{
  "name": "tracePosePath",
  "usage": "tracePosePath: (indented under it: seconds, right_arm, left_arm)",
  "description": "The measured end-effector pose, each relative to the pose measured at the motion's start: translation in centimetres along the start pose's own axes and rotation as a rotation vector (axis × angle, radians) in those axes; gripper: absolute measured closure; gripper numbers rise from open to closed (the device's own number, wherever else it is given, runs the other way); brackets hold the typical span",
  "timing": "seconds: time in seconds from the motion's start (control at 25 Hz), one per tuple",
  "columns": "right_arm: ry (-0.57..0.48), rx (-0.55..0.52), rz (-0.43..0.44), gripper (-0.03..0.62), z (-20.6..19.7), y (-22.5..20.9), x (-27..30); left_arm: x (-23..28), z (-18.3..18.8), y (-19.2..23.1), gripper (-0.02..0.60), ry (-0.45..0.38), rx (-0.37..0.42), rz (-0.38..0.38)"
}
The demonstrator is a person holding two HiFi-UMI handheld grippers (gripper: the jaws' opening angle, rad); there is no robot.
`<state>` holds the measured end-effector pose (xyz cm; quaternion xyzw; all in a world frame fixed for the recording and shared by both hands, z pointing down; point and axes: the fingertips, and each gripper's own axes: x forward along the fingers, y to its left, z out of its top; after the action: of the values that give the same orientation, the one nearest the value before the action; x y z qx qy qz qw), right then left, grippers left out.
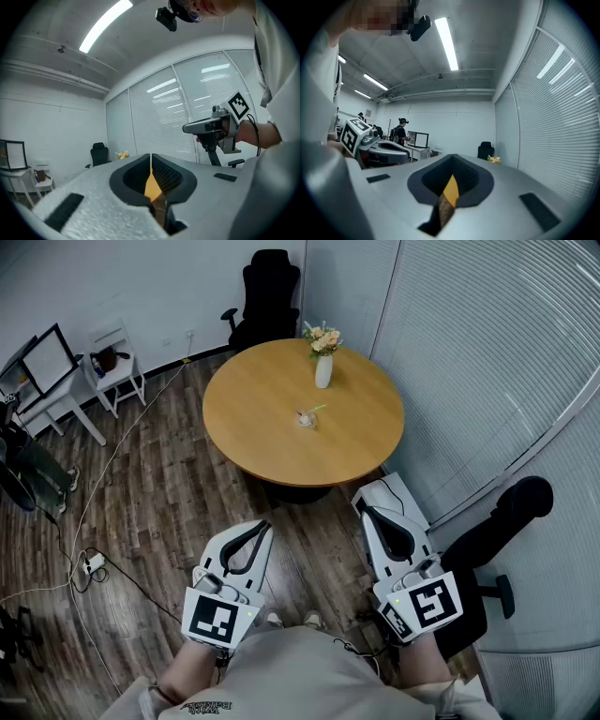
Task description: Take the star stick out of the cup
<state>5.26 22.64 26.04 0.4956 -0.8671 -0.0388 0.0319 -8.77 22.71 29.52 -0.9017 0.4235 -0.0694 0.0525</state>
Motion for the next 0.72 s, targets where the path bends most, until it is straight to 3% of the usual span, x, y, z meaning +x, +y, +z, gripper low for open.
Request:
tracePosePath:
  seconds: [0.72]
  right_arm:
    - [-0.004, 0.067, 0.016, 0.565, -1.5, -1.6, -0.7]
  left_arm:
    - [2.0, 0.0, -1.8, 0.549, 0.026, -0.021, -0.032]
